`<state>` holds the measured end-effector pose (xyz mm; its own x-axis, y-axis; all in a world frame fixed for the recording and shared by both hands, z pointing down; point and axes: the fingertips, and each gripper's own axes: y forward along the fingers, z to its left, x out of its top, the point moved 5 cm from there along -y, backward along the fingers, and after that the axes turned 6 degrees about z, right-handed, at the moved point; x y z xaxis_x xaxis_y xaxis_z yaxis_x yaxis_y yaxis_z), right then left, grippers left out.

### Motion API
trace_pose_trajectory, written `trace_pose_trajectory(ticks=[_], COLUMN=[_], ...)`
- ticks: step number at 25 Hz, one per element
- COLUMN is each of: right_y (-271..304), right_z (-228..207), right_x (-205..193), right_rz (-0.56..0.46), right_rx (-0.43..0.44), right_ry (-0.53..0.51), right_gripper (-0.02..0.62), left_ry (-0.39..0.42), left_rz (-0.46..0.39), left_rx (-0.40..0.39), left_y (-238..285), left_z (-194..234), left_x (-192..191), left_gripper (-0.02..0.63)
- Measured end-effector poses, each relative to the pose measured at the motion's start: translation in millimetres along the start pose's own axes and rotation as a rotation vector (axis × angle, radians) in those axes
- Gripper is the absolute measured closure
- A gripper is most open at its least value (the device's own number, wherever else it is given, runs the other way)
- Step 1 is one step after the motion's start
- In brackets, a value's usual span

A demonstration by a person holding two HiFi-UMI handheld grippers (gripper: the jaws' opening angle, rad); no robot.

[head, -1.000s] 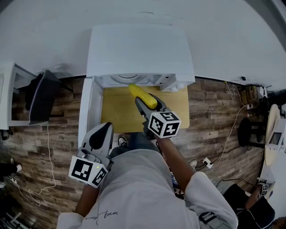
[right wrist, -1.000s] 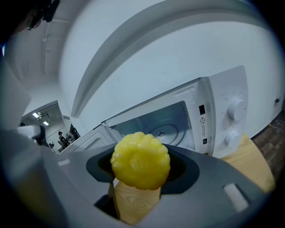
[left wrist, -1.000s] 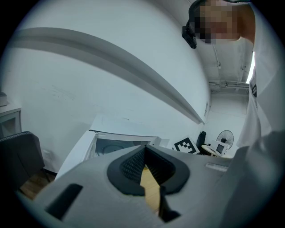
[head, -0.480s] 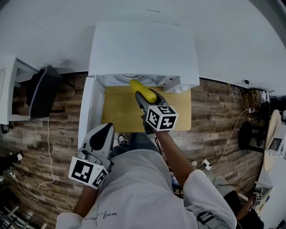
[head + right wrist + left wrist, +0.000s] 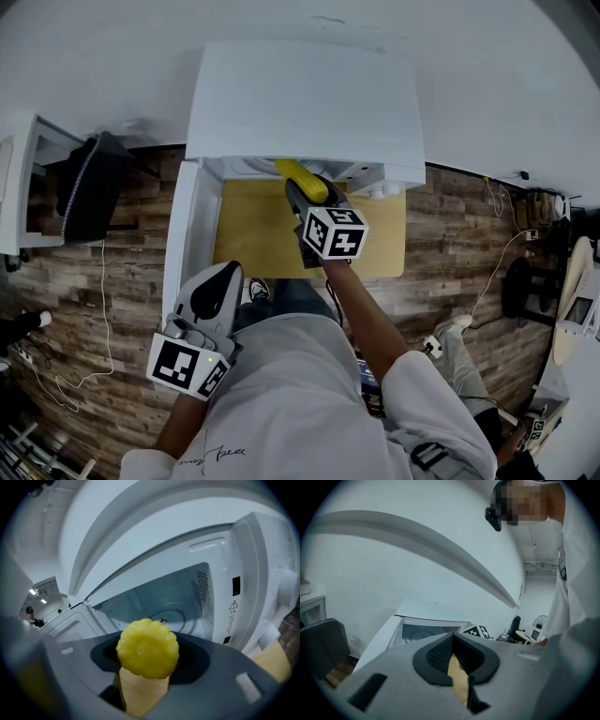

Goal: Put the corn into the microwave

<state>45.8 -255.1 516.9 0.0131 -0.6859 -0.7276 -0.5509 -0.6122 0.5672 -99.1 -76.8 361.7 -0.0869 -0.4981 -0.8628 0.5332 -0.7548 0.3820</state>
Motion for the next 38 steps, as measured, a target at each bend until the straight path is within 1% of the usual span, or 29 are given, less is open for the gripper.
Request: trace_pose_trajectory(ticks=[10,25,30,35,38], right_y=[26.3,62.2,69.7,77.8,79.8], right_z=[-9.4,-15.9,-16.8,-18.6,-17.0], right_x=[7.9,19.6,22.9,24.8,26.6], right_rz=[0.006,0.013,0.012,0.01,0.007], right_rx=[-0.024,-0.049,-0.064,-0.081,-0.093], right_ry=[-0.03,-0.096,-0.128,-0.136,-0.166], right_gripper=[0.334,0.334,0.334,0.334,0.334], left_ry=[-0.009,-0.043,-0.045,-0.049,-0.05], left_rz=[0.023,0.04,0.044,0.045,0.054], left_rx=[-0.001,0.027,0.035,0.042,0.047], left_y=[12.2,23.3,27.2,29.3,30.0], left_z=[-0.4,1.6,1.4,2.8,4.1], left_x=[-0.8,-2.3,-2.1,-1.0,-2.3], left_gripper=[0.618,0.618,0.618,0.618,0.618])
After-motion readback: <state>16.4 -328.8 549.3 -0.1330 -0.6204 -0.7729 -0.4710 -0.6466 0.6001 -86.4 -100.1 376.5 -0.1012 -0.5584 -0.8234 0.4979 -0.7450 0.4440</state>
